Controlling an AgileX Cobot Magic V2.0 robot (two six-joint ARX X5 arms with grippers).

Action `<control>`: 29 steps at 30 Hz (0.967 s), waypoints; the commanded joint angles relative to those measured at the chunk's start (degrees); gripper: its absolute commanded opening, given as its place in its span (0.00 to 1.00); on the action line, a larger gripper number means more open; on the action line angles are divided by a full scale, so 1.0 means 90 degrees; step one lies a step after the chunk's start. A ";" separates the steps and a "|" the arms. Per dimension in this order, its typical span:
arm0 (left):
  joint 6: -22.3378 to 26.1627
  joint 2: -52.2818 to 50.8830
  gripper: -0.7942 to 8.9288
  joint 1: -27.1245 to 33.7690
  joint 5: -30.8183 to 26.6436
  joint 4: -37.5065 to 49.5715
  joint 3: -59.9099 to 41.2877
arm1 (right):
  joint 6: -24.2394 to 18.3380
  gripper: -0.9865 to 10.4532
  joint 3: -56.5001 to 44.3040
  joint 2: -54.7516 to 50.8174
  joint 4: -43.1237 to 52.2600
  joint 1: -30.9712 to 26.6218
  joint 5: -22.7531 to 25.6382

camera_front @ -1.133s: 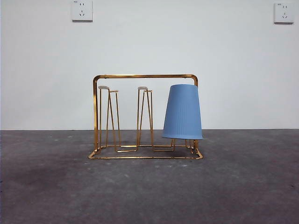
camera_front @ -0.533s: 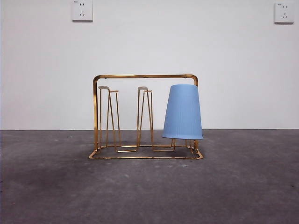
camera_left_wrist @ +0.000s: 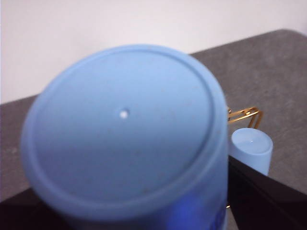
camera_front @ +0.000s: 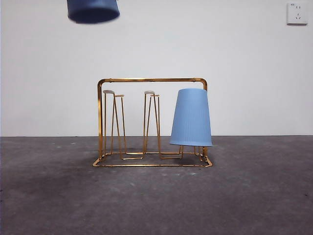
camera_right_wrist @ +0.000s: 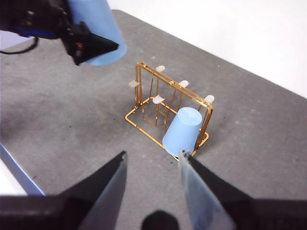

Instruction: Pick up cup 1,put cup 1 in the cup rack,pick up cup 2,put cup 2 in the cup rack

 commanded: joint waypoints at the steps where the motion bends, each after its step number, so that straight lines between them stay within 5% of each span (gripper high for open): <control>1: 0.0080 0.0073 0.07 0.0160 0.0221 0.0440 -0.0158 | 0.0148 0.25 -0.0027 -0.0002 0.0027 0.0002 0.0005; 13: 0.0398 0.1030 0.08 0.0627 0.0777 0.0719 -0.0177 | 0.0197 0.25 -0.0027 0.0000 0.0085 0.0002 0.0029; 29: 0.0187 0.2040 0.07 0.0763 0.0741 0.1100 -0.0177 | 0.0289 0.25 -0.0027 0.0000 0.0066 0.0002 0.0289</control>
